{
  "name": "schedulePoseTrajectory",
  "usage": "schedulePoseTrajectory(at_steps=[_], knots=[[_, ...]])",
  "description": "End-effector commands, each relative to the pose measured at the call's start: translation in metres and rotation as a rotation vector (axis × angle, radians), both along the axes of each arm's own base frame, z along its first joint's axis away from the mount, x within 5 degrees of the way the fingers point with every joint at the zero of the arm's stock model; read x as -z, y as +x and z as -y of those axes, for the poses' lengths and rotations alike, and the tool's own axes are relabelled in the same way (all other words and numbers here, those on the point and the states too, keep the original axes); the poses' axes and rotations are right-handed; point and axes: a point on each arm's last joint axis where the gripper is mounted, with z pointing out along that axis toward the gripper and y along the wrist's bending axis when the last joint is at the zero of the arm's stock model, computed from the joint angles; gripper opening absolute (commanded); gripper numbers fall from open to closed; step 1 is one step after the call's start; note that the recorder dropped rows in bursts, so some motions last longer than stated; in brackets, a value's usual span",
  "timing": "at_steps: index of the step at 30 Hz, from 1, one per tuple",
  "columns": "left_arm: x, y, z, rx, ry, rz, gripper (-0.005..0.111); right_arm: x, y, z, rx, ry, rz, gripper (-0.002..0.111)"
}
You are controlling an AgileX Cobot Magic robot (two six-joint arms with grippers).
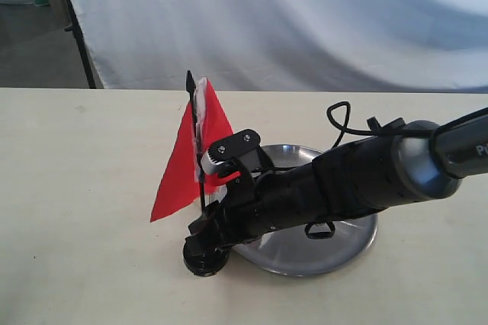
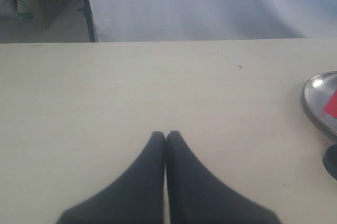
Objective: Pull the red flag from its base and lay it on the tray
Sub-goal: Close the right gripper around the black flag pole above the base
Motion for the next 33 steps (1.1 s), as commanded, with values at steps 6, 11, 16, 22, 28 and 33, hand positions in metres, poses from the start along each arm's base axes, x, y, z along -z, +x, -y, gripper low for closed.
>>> schedulePoseTrajectory(at_steps=[6, 11, 16, 22, 28, 33], knots=[[0.0008, -0.0001, 0.0002, -0.001, -0.007, 0.001, 0.000, -0.0009, 0.0000, -0.0001, -0.007, 0.001, 0.010, 0.038], [0.0008, -0.0001, 0.0002, -0.001, -0.007, 0.001, 0.000, -0.0009, 0.0000, -0.0001, -0.010, 0.000, 0.013, 0.017], [0.0008, -0.0001, 0.0002, -0.001, -0.007, 0.001, 0.000, -0.0009, 0.0000, -0.0001, -0.012, 0.000, 0.015, 0.000], [0.0008, -0.0001, 0.0002, -0.001, -0.007, 0.001, 0.000, -0.0009, 0.0005, 0.0003, -0.010, 0.000, 0.015, 0.000], [0.0008, -0.0001, 0.0002, -0.001, -0.007, 0.001, 0.000, -0.0013, -0.0002, -0.0002, -0.038, 0.000, 0.035, 0.000], [0.0008, -0.0001, 0.0002, -0.001, -0.007, 0.001, 0.000, -0.0037, -0.0033, -0.0026, -0.101, 0.026, 0.055, 0.000]])
